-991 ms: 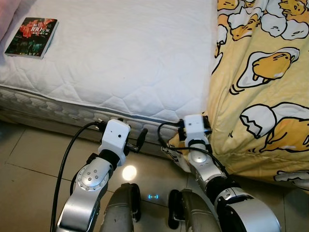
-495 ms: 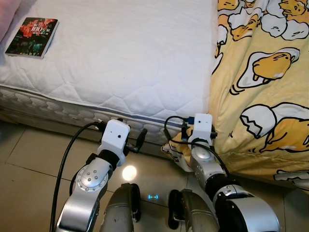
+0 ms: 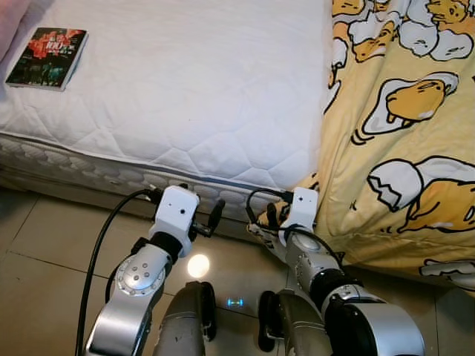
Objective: Clean up the room
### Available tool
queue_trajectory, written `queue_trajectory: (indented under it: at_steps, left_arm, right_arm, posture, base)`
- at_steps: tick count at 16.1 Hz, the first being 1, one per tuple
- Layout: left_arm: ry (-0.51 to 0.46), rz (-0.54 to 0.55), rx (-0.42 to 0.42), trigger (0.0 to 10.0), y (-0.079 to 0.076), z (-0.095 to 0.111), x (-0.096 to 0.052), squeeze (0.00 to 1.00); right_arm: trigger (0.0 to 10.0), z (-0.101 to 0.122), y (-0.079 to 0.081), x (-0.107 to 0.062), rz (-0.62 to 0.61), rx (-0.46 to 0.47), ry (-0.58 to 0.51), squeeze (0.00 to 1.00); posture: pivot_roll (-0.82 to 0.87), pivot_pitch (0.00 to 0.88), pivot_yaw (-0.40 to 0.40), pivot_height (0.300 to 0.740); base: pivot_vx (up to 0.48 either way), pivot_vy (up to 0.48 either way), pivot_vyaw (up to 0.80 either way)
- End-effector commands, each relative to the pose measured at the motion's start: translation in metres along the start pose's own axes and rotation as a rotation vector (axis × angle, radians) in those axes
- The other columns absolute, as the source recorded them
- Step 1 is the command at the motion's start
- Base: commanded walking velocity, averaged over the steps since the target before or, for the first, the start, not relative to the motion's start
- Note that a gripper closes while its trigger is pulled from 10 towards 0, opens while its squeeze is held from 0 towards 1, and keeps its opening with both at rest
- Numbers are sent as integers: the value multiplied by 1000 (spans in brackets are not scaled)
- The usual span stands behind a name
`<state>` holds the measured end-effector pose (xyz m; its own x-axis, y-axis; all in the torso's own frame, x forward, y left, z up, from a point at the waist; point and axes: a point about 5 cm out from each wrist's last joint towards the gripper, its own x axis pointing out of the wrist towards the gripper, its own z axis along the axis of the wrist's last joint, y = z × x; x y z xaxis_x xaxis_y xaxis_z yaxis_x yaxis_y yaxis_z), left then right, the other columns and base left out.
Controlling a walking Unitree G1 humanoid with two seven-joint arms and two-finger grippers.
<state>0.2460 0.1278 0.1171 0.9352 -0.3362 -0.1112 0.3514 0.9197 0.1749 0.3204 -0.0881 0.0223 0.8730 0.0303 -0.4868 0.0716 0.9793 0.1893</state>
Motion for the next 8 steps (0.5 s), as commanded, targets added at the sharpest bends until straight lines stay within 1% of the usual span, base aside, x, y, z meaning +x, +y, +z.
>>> queue_trajectory:
  at_steps: [1, 3, 5, 7, 8]
  left_arm:
    - [6, -3, 12, 10000, 0, -2, -3, 0]
    - [7, -4, 11, 10000, 0, -2, -3, 0]
    - [9, -5, 10, 10000, 0, -2, -3, 0]
    - [8, -5, 10, 10000, -1, -2, -2, 0]
    - [7, -5, 9, 10000, -1, -2, -1, 0]
  right_arm:
    - [0, -14, 1, -3, 14, -1, 50, 0]
    - [0, -12, 4, -3, 38, -18, 42, 0]
    - [0, -10, 14, -3, 102, -37, 23, 0]
    - [0, -10, 17, -4, 120, -63, 14, 0]
    - [0, -10, 20, -5, 141, -98, -5, 0]
  posture:
    - [203, 285, -11, 699]
    - [202, 289, -9, 699]
    - [201, 292, -8, 699]
    - [200, 293, -8, 699]
    - [200, 293, -9, 699]
  base:
    - [0, 0, 0]
    - [0, 0, 0]
    - [0, 0, 0]
    - [0, 0, 0]
    - [0, 0, 0]
